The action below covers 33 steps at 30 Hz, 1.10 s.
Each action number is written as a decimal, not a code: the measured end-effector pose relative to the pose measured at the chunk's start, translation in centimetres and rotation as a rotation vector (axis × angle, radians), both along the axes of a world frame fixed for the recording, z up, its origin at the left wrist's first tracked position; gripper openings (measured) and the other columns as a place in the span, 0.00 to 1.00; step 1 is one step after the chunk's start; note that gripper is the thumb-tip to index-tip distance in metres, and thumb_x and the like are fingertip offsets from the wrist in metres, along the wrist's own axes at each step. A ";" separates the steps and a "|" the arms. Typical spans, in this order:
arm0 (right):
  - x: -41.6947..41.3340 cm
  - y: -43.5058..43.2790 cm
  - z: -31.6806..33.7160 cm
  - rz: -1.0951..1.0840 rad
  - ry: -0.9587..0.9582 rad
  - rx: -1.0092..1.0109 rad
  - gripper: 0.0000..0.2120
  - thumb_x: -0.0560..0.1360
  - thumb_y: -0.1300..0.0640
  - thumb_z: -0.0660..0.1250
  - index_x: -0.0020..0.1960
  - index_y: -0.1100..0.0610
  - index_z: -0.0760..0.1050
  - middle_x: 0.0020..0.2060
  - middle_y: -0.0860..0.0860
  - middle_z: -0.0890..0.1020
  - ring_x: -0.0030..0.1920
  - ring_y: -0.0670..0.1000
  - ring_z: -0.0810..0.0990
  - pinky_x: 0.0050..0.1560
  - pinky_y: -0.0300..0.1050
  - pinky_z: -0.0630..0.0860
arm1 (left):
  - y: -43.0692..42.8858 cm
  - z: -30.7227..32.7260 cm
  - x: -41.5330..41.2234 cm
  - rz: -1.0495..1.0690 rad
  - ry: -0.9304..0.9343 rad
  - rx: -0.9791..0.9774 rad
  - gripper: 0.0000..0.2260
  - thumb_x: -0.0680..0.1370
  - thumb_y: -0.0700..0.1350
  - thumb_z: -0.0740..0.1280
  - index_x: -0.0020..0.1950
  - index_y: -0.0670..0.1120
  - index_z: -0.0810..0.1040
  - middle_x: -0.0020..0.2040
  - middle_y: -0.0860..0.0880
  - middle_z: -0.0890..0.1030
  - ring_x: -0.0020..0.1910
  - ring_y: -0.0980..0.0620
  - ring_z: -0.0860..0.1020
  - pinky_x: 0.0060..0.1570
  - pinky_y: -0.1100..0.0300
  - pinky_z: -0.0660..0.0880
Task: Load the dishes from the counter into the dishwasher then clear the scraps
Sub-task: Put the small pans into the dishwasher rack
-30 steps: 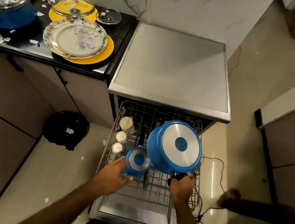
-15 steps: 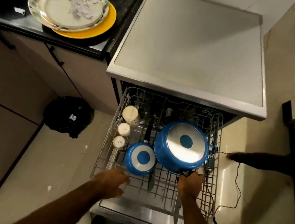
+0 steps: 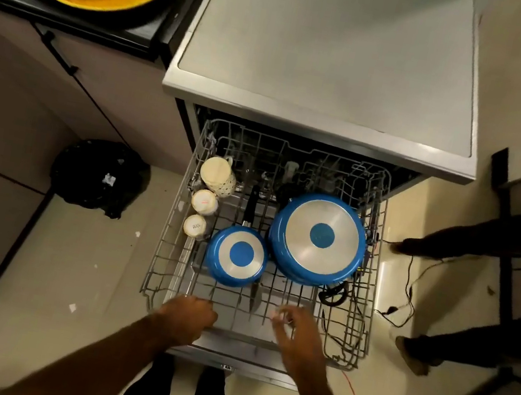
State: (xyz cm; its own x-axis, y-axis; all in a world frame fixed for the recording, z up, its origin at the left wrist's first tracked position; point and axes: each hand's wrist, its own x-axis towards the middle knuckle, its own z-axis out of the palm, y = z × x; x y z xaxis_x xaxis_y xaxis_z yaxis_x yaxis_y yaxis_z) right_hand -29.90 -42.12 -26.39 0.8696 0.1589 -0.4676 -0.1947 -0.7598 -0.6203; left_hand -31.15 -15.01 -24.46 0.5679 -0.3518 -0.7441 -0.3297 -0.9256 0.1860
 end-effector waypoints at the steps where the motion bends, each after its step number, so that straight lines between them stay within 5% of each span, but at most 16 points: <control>1: -1.3 -0.1 0.0 0.176 0.072 0.022 0.13 0.80 0.37 0.65 0.61 0.41 0.76 0.57 0.38 0.77 0.59 0.39 0.74 0.59 0.40 0.75 | 0.0 -0.1 0.0 -0.022 -0.008 -0.004 0.10 0.81 0.44 0.61 0.62 0.46 0.75 0.61 0.45 0.78 0.58 0.44 0.78 0.54 0.50 0.76; 4: -3.2 -0.5 -1.2 0.488 -0.002 -0.086 0.16 0.82 0.41 0.61 0.69 0.40 0.75 0.62 0.37 0.78 0.63 0.41 0.71 0.63 0.40 0.71 | 0.3 -0.1 0.1 -0.045 -0.037 -0.013 0.11 0.81 0.44 0.61 0.62 0.46 0.75 0.61 0.45 0.78 0.58 0.44 0.78 0.55 0.49 0.75; 7: -3.0 -0.5 -2.3 0.539 -0.117 -0.216 0.19 0.82 0.59 0.62 0.69 0.42 0.76 0.61 0.42 0.81 0.62 0.46 0.75 0.59 0.41 0.75 | 0.5 -0.3 0.5 -0.062 -0.057 -0.021 0.11 0.81 0.44 0.61 0.63 0.47 0.75 0.61 0.45 0.79 0.59 0.44 0.79 0.56 0.48 0.75; 10: -1.7 0.6 -2.5 0.460 -0.215 -0.239 0.22 0.77 0.66 0.65 0.65 0.47 0.80 0.58 0.45 0.84 0.59 0.48 0.80 0.56 0.42 0.78 | 0.9 -0.3 2.3 -0.043 -0.102 -0.041 0.10 0.82 0.47 0.61 0.62 0.48 0.75 0.60 0.46 0.80 0.58 0.45 0.79 0.56 0.49 0.75; 17: 9.2 3.5 -1.9 0.330 -0.310 -0.314 0.18 0.83 0.60 0.59 0.68 0.47 0.78 0.63 0.49 0.82 0.63 0.51 0.78 0.63 0.48 0.77 | 2.8 -0.4 12.3 0.071 -0.278 -0.049 0.09 0.84 0.50 0.61 0.61 0.52 0.78 0.55 0.50 0.81 0.54 0.49 0.80 0.56 0.50 0.77; 24: 20.7 4.6 -2.8 0.431 -0.431 -0.537 0.19 0.81 0.59 0.64 0.68 0.43 0.79 0.58 0.51 0.85 0.58 0.55 0.82 0.58 0.51 0.81 | 3.6 -0.8 21.7 0.095 -0.377 -0.026 0.12 0.84 0.48 0.61 0.65 0.55 0.76 0.59 0.50 0.81 0.58 0.47 0.80 0.63 0.45 0.74; 33: 30.6 6.9 -3.7 0.284 -0.597 -0.551 0.12 0.83 0.52 0.63 0.61 0.46 0.83 0.52 0.54 0.88 0.50 0.59 0.86 0.50 0.51 0.83 | 4.5 -1.0 29.8 0.274 -0.650 -0.142 0.09 0.84 0.47 0.62 0.56 0.49 0.81 0.49 0.45 0.83 0.49 0.45 0.83 0.53 0.48 0.80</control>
